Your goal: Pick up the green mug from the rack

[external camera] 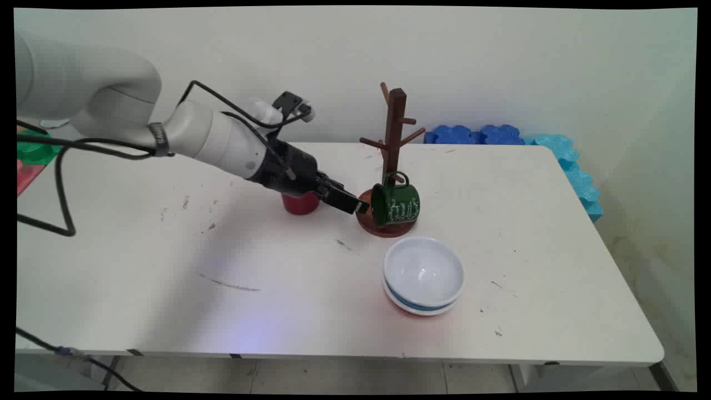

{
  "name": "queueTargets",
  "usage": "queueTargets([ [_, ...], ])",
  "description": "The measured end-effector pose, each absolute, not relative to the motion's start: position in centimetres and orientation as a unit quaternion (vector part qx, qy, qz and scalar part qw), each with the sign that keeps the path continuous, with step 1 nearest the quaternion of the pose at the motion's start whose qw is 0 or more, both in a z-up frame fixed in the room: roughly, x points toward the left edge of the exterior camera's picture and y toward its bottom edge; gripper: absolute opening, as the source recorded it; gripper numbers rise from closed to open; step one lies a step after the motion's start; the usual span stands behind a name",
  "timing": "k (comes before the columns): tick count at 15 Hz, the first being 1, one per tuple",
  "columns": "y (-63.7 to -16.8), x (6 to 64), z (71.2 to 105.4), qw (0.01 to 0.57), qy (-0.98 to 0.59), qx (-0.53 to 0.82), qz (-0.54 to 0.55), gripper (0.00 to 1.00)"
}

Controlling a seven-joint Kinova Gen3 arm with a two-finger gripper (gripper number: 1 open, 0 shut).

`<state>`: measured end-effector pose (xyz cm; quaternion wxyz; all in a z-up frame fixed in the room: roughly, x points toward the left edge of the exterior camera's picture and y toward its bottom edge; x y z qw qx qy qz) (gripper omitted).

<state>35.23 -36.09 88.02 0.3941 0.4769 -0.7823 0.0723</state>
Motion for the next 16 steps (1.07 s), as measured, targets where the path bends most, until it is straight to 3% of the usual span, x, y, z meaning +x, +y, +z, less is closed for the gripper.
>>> queueTargets([
  [16,-38.8,31.5,85.3,0.416,-0.747,0.519,0.028,1.00],
])
